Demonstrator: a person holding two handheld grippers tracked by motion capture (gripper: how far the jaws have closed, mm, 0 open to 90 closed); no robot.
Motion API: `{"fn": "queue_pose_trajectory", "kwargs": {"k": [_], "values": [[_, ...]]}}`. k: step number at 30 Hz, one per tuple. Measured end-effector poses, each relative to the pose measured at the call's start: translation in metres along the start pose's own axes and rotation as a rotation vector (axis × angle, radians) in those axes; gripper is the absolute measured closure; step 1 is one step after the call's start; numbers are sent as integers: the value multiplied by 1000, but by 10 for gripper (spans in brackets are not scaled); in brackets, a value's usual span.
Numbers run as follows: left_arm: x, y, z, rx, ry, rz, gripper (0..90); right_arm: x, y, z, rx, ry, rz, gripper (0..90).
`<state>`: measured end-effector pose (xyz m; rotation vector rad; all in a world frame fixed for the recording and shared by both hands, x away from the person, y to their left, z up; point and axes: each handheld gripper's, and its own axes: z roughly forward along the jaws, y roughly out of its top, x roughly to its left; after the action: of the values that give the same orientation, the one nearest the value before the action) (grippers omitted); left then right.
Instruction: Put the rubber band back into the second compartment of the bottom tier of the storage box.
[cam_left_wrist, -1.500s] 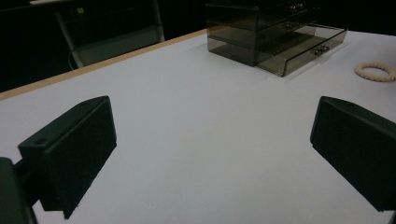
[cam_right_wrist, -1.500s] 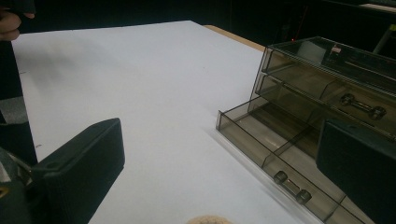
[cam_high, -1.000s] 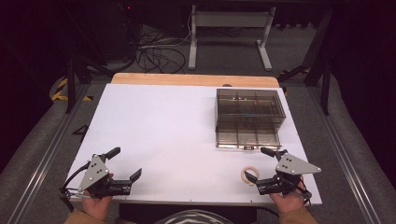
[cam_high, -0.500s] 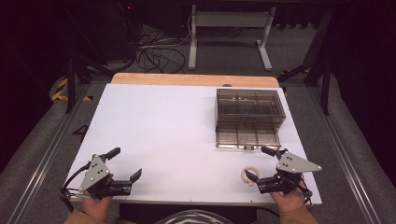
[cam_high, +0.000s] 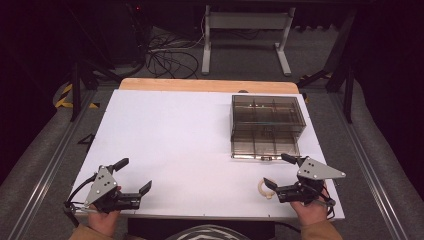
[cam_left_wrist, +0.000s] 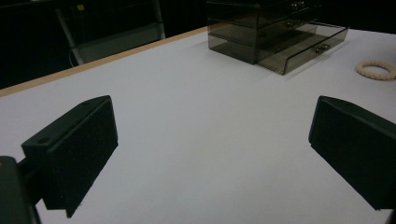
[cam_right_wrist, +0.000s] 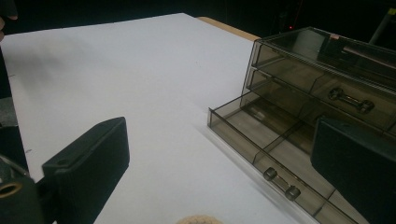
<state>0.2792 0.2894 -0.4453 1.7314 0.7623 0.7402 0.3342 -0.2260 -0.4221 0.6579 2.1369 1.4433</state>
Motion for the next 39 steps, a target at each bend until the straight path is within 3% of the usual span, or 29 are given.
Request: {"fn": "queue_pose_trajectory", "kwargs": {"k": [6,11,13,19,27,39], "values": [[0,0,0,2,1,1,19,-2,5,1,62,-4,-10,68],[0,0,0,3,2,-1,20,-9,8,3,154,22,27,113],[0,0,0,2,1,-2,20,-10,8,5,185,12,30,117],[0,0,1,7,-3,-2,21,-10,9,5,220,10,43,147],[0,-1,2,12,-6,-5,22,-15,8,6,304,2,57,325],[0,0,2,15,-4,-1,23,-16,6,16,451,-18,40,410]]}}
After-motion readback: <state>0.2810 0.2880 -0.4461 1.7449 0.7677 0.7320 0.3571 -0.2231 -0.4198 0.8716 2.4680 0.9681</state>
